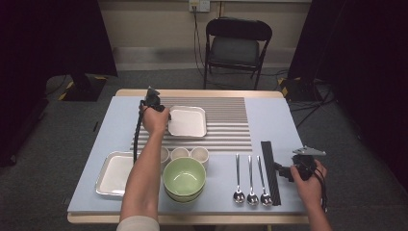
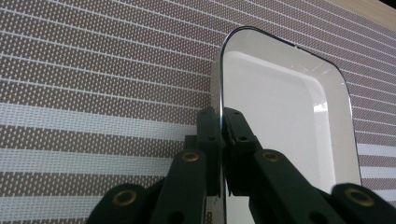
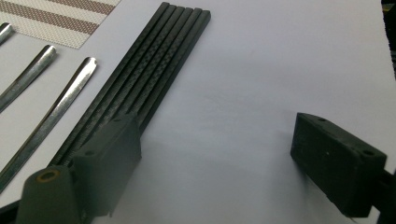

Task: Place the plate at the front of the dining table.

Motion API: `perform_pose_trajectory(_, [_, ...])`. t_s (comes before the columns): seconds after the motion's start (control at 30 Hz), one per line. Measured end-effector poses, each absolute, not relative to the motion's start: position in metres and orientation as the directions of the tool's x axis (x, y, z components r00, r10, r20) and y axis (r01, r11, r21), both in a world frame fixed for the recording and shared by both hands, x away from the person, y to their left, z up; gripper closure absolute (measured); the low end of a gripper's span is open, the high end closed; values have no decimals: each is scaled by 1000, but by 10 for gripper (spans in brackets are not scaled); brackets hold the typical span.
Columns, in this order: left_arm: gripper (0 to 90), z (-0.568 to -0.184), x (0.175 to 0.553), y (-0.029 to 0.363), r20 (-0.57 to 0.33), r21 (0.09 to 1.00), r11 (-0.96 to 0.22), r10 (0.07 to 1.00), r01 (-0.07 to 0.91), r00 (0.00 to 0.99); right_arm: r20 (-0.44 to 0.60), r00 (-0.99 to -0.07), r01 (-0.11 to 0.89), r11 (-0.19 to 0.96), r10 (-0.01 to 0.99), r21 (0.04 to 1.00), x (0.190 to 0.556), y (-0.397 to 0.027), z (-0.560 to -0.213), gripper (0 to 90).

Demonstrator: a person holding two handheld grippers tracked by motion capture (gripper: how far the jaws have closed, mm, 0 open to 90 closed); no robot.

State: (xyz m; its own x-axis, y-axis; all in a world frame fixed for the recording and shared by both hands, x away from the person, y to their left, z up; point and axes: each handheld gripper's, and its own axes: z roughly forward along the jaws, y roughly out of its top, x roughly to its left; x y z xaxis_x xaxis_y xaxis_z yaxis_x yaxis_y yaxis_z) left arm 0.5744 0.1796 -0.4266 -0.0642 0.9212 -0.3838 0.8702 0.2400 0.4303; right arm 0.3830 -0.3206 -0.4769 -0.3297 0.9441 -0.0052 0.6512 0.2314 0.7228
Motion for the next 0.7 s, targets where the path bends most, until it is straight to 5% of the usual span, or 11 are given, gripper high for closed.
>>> perform_pose_trajectory(0.7, [877, -432, 578, 180, -370, 405, 191, 929, 894, -31, -6, -330, 651, 232, 944, 723, 383, -321, -477, 149])
